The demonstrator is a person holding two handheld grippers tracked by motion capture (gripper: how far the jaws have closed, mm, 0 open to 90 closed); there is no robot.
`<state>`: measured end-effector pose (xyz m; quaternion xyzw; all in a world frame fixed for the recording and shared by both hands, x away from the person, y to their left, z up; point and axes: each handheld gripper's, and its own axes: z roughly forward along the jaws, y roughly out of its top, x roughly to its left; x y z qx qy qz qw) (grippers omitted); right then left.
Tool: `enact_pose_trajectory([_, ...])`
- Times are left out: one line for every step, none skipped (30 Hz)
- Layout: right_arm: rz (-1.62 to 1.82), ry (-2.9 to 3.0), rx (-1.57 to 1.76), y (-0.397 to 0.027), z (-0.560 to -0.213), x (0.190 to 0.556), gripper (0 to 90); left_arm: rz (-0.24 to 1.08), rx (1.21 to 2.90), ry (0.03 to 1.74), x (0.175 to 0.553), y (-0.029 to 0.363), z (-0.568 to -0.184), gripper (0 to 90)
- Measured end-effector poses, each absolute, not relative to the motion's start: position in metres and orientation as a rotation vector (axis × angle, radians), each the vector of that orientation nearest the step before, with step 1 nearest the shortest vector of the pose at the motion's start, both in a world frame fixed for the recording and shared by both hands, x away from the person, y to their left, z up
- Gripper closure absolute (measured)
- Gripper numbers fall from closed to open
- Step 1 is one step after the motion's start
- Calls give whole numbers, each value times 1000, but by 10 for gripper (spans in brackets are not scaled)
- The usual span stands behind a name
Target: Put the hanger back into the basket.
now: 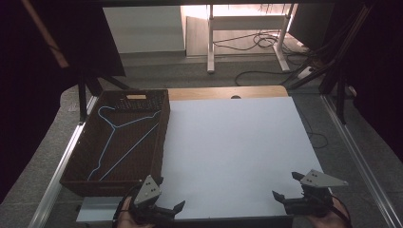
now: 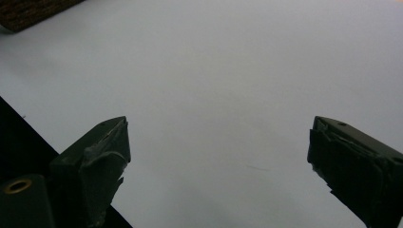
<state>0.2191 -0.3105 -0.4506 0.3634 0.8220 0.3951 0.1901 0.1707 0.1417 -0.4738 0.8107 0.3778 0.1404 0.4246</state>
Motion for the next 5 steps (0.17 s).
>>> enact_pose_trajectory([1108,2314,1027,-311,-451,219,74,352,2029,949,171,142,-475,9])
enact_pose_trajectory([1107,2315,1033,-311,-452,219,74,348,2026,946,171,143,-475,15])
enact_pose_trajectory([1110,2316,1033,-311,-452,220,74,347,2025,943,171,143,-475,15])
enact_pose_trajectory([1109,2316,1033,-311,-453,221,74,351,2023,939,171,142,-475,14])
enact_pose_trajectory([1106,2317,1034,-311,-454,221,74,355,2022,932,171,141,-475,15])
